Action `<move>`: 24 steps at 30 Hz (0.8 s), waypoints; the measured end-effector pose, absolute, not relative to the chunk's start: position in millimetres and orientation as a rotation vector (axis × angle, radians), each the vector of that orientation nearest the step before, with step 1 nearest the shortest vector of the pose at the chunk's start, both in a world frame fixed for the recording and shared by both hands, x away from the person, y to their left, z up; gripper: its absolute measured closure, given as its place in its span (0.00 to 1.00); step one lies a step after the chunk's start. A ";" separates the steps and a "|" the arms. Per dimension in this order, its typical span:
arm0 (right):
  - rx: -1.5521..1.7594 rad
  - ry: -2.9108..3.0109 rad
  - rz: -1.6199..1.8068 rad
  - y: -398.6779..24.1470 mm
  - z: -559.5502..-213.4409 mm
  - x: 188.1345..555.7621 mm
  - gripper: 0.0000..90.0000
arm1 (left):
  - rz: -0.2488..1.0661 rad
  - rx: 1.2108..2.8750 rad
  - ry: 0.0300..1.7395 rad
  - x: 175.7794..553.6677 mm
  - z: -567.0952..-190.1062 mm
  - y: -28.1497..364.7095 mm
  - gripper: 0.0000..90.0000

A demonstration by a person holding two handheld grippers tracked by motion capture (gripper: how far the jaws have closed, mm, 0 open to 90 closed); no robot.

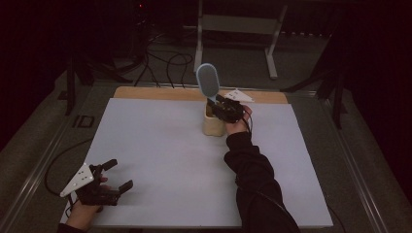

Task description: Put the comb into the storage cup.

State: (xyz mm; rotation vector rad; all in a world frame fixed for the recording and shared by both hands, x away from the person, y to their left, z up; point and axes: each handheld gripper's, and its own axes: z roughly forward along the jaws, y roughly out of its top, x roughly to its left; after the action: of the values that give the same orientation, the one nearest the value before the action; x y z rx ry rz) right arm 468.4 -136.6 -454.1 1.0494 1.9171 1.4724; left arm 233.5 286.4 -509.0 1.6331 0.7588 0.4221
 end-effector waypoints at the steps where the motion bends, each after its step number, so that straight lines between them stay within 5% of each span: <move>1: 1.023 1.912 1.469 -136.1 -455.2 466.3 0.45 | 0.423 1.633 0.759 233.5 -509.0 286.3 0.00; 7: 0.974 1.906 1.383 -131.7 -455.8 457.5 0.17 | 0.424 1.635 0.758 233.4 -508.8 286.2 0.00; 10: 0.963 1.939 1.375 -131.6 -455.1 456.6 0.11 | 0.425 1.634 0.759 233.3 -508.7 286.3 0.00; 24: 1.018 2.012 1.359 -133.7 -450.3 457.8 0.10 | 0.427 1.633 0.757 233.2 -508.1 286.0 0.00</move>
State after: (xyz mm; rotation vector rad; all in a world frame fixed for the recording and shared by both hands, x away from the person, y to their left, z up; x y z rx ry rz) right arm 457.8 -133.7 -450.3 1.0180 2.0117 1.3591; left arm 233.2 286.0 -508.1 1.6329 0.7566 0.4265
